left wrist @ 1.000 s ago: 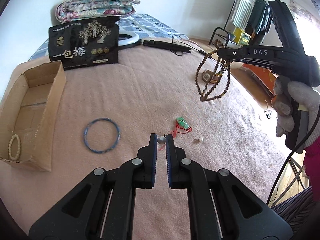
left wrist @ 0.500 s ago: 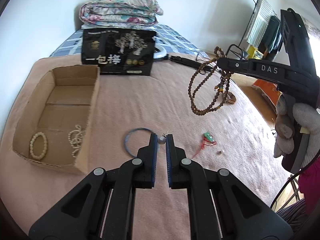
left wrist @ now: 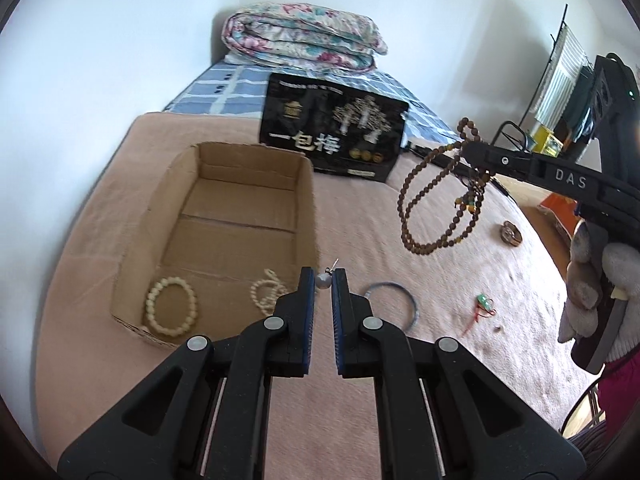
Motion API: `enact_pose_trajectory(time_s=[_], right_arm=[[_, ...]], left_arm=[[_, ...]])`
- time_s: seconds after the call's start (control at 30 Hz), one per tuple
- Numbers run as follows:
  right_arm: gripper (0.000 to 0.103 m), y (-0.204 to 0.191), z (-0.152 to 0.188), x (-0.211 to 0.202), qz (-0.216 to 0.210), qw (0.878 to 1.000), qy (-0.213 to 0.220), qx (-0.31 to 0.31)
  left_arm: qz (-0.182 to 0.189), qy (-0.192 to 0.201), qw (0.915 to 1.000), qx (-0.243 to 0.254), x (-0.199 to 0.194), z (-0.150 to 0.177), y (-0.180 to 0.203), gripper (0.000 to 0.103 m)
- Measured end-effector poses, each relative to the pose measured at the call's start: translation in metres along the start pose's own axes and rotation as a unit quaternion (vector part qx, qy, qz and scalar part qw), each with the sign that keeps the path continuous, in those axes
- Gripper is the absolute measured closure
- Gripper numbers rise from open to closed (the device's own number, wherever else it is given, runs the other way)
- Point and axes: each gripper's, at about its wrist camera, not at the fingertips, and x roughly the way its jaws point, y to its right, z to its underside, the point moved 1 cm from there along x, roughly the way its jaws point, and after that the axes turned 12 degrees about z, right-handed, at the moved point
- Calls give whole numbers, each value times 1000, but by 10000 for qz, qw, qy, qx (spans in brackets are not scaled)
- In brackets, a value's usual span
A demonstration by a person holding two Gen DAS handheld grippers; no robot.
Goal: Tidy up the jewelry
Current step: 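Lift and carry the stud with the left tool while the right tool carries the mala to the box, then open the left tool over the box while the right tool drops the mala inside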
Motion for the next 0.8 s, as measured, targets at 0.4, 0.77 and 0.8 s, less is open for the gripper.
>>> enact_pose_trajectory(time_s=[0.4, 0.77, 0.8], right_arm=[[93, -70, -27, 20, -388, 9989, 157, -203], [93, -105, -26, 62, -517, 9981, -13, -336], [93, -106, -25, 66, -520, 9980, -51, -351]], left_arm=[[-285, 17, 9993, -243, -6, -11, -61, 97], [-348, -97, 9984, -441, -3, -4, -88, 97], [-350, -100, 9984, -442, -2, -5, -88, 97]])
